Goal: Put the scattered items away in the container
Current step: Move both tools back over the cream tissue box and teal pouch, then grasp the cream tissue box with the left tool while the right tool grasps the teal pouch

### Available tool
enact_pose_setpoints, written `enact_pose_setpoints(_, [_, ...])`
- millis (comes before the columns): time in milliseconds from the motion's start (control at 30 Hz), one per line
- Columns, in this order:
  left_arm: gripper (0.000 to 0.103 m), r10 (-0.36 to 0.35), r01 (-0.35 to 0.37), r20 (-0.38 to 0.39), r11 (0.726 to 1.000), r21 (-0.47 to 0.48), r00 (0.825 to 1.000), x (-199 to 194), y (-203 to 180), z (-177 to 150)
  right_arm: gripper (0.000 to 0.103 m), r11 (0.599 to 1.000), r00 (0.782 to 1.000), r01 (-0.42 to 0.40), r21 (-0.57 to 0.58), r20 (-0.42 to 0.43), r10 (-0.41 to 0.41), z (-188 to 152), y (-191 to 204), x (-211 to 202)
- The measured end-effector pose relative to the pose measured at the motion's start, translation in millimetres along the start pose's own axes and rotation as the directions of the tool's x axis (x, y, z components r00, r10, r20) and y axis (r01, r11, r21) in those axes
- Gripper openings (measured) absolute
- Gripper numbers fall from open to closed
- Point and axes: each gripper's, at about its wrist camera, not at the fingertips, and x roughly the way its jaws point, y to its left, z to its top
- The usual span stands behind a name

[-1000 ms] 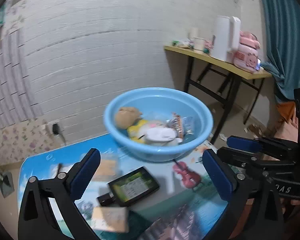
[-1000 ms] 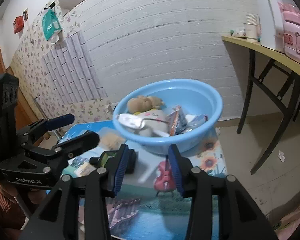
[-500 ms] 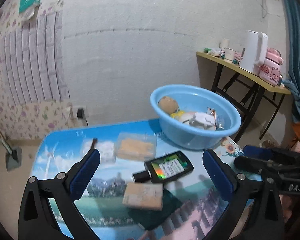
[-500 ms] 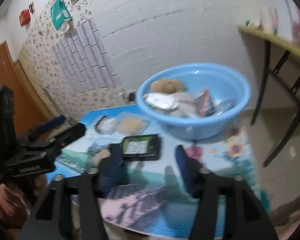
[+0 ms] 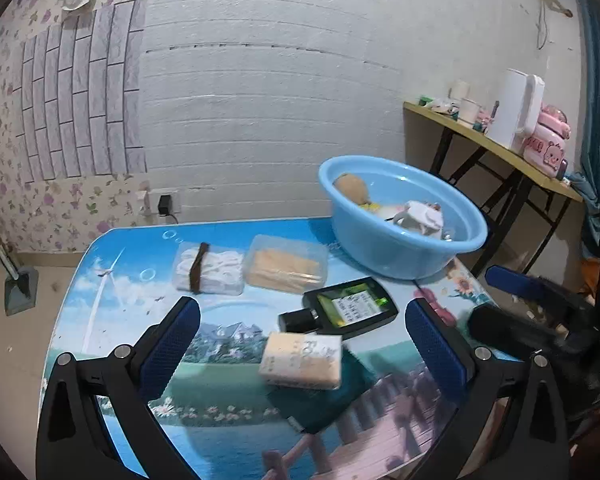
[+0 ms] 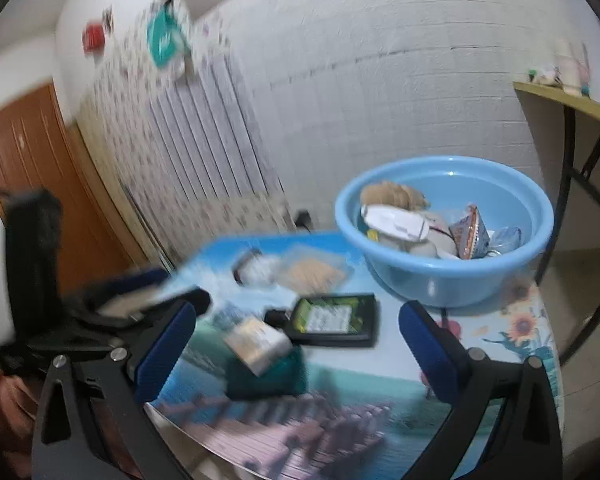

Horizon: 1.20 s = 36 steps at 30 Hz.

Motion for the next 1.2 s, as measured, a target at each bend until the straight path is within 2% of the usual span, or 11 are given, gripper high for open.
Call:
enact_pose_setpoints(133, [0.103, 0.006, -0.006, -0.004, 1.0, 0.004, 1.0, -2.1, 6.5, -4.0, 0.103, 0.993, 0.992, 0.101, -0.059, -0.064, -0.105, -3.7, 5.5, 8.4])
enact_pose_setpoints(200, [0.103, 0.004, -0.004, -0.008, 1.0, -0.004, 1.0, -3.0, 10.1, -6.1, 0.103, 0.975, 0.971, 0.217, -0.046, -0.087, -0.221, -7.6, 1.1, 12.0])
enact_pose_setpoints(267, [0.103, 0.009, -0.009, -0.009, 1.0, -0.015, 1.0, -4.5, 14.1, -8.4, 0.1, 0.966, 0.957, 0.258, -0.028, -0.127, -0.26, -9.7, -5.4, 16.9])
enact_pose_setpoints(300, [0.103, 0.011, -0.011, -0.011, 1.0, -0.018, 1.0, -6.0, 16.4, -10.3, 0.096, 0.97, 0.959, 0.244, -0.01, -0.143, -0.243, -11.1, -9.8, 17.9])
enact_pose_setpoints(367, [0.103, 0.013, -0.013, -0.014, 1.0, -0.01, 1.0, -8.2, 19.5, -13.4, 0.096, 0.975, 0.962, 0.219, 0.023, -0.174, -0.212, -12.9, -14.5, 19.5])
enact_pose_setpoints(433, [0.103, 0.026, -0.026, -0.025, 1.0, 0.005, 0.999, -8.7, 22.1, -18.4, 0.093, 0.984, 0.969, 0.161, 0.08, -0.2, -0.142, -17.1, -18.7, 21.4])
enact_pose_setpoints(767, [0.103, 0.03, -0.028, -0.097, 0.999, 0.022, 0.995, 3.9, 32.7, -47.9, 0.086, 0.988, 0.964, 0.106, 0.111, -0.254, -0.075, -40.4, -16.9, 38.6])
enact_pose_setpoints(867, [0.103, 0.015, -0.01, -0.106, 0.999, 0.046, 0.994, 10.6, 28.2, -49.4, 0.086, 0.989, 0.962, 0.106, 0.104, -0.264, -0.076, -43.0, -17.1, 44.3])
enact_pose_setpoints(1067, [0.103, -0.05, 0.053, -0.145, 0.999, 0.013, 0.988, 29.4, 19.0, -51.0, 0.085, 0.985, 0.956, 0.139, 0.101, -0.272, -0.107, -46.2, -20.1, 48.1])
enact_pose_setpoints(1200, [0.103, -0.052, 0.063, -0.154, 0.996, 0.064, 0.987, 43.7, 6.5, -47.3, 0.085, 0.984, 0.957, 0.143, 0.104, -0.268, -0.111, -43.3, -23.0, 46.6])
